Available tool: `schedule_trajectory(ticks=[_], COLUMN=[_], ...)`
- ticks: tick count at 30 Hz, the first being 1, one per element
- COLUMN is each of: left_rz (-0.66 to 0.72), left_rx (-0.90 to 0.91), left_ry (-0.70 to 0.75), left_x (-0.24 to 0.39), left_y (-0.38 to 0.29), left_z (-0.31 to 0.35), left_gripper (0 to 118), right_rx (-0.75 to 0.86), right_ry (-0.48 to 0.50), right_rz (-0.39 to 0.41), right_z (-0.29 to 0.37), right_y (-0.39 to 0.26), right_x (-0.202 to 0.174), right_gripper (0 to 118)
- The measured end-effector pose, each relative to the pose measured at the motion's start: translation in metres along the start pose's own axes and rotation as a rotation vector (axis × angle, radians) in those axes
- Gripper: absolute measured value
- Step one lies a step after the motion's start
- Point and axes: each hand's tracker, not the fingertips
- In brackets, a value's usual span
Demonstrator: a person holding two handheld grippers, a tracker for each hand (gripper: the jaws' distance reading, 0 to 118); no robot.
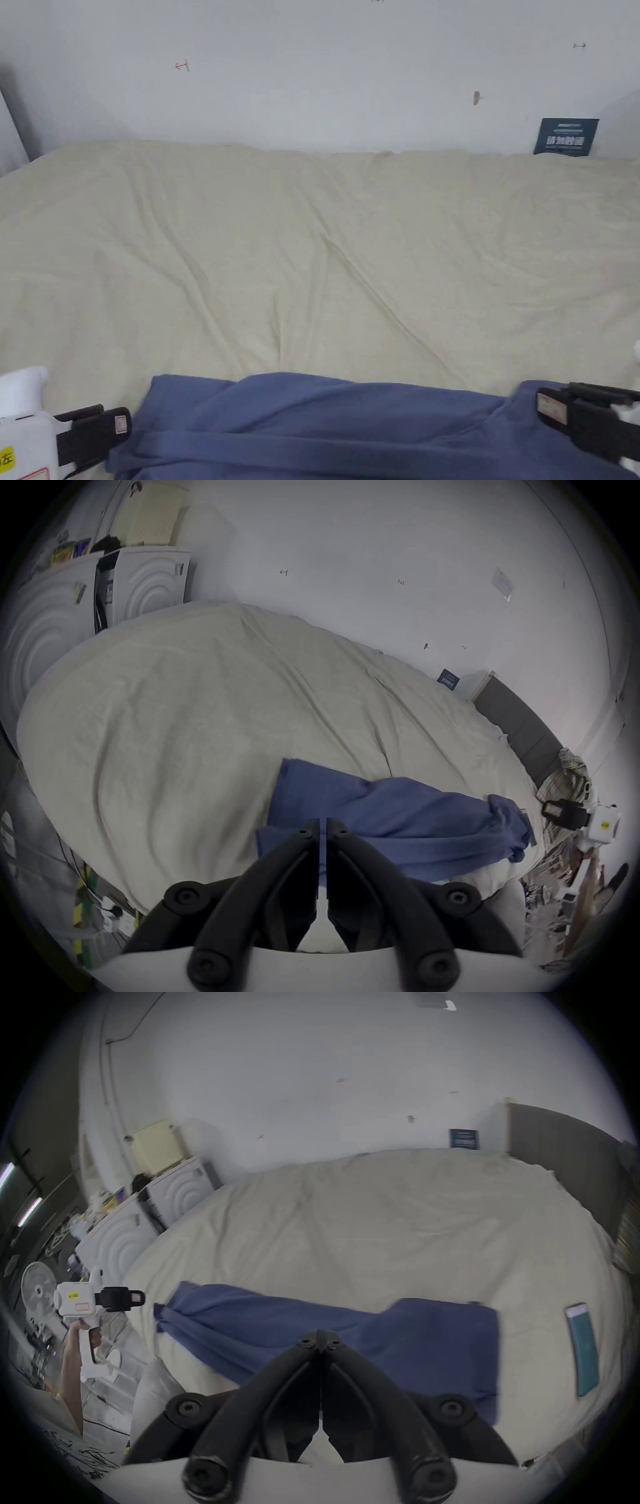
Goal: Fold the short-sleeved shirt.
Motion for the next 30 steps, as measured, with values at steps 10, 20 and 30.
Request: schedule_trajectory(ticks=[10,20,30], left_rz=[0.077,0.244,0.402], left_rx=[0.013,-0.03,-0.156], left_ry=[0.026,-0.229,-0.381], left_x=[-0.047,-0.084,-0.101], left_y=[-0.022,0.012,0.0], left_z=[0.025,-0.024,-0.086], left_gripper=[0,118,118], right_rx=[-0.121,-0.229,-0.323], right_ry=[0.187,0.214,0.22], right_rz=[-0.035,0.012,0.042], right_z=[-0.078,-0.11,-0.129], right_y=[-0.022,-0.036,-0.049], right_x=[-0.063,-0.106,-0.119], right_gripper=[0,0,0])
